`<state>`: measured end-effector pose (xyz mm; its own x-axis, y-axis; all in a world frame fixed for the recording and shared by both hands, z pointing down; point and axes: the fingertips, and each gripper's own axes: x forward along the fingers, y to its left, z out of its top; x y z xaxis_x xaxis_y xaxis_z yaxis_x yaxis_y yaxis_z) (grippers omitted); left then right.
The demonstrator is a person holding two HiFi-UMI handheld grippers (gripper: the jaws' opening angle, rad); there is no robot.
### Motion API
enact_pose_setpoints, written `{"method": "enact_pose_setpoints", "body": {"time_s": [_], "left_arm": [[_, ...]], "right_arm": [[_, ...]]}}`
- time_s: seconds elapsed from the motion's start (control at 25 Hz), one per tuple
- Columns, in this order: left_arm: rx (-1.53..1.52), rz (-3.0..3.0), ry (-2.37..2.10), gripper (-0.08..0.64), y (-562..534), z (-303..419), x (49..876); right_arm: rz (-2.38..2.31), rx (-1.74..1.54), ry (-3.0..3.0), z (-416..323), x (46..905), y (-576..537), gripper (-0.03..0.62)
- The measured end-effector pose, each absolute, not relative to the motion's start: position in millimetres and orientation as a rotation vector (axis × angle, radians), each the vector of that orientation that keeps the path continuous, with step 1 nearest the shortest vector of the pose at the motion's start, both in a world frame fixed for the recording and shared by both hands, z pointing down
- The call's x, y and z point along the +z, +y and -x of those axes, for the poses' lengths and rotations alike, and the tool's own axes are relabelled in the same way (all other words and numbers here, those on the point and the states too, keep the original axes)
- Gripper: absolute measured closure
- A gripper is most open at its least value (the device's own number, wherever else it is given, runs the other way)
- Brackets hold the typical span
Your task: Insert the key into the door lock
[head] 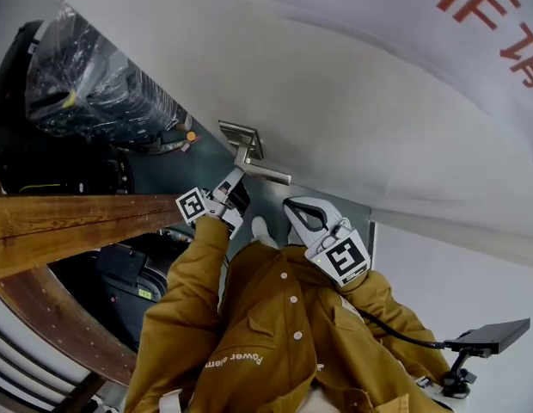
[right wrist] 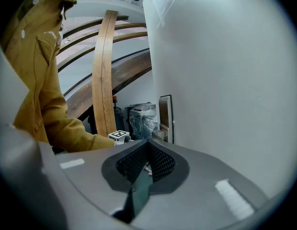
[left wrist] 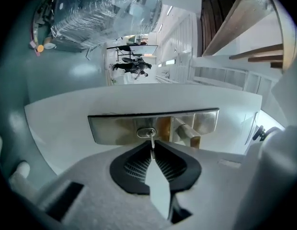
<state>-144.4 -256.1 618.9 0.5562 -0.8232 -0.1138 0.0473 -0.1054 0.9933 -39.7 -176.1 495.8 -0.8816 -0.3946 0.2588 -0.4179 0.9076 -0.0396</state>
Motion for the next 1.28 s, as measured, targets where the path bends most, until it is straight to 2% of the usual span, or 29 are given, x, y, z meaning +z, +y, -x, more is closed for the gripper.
{"method": "enact_pose_setpoints", "body": {"time_s": [0.16, 0.28, 0.36, 0.6, 0.76, 1.28], "left_arm": [[-0.863, -1.514, -0.733, 0.524, -257.1, 143.4, 618.3], [-0.836, -1.520, -0.745, 0.469, -250.5, 137.0, 617.9], [-0.808, -1.524, -0.765, 0.469, -242.4, 133.3, 613.9], [-0.438, -1.696, -0.982, 0.521, -204.0, 133.6, 627.5], [-0.300, -1.859, -1.051, 0.560, -188.9, 120.1, 610.4], [0.118, -2.081, -1.103, 0.558, -160.4, 75.4, 562.6]], "right_arm": [[-0.603, 0.136, -2.823, 41.2, 495.6, -176.3, 0.586], [-0.596, 0.136, -2.828, 43.7, 494.4, -174.9, 0.586], [-0.603, 0.139, -2.836, 44.8, 493.0, -175.0, 0.586], [-0.632, 0.156, -2.806, 44.9, 497.7, -178.6, 0.588], [-0.628, 0.170, -2.807, 48.5, 496.9, -180.0, 0.588], [-0.607, 0.253, -2.781, 54.2, 500.8, -176.5, 0.588]]}}
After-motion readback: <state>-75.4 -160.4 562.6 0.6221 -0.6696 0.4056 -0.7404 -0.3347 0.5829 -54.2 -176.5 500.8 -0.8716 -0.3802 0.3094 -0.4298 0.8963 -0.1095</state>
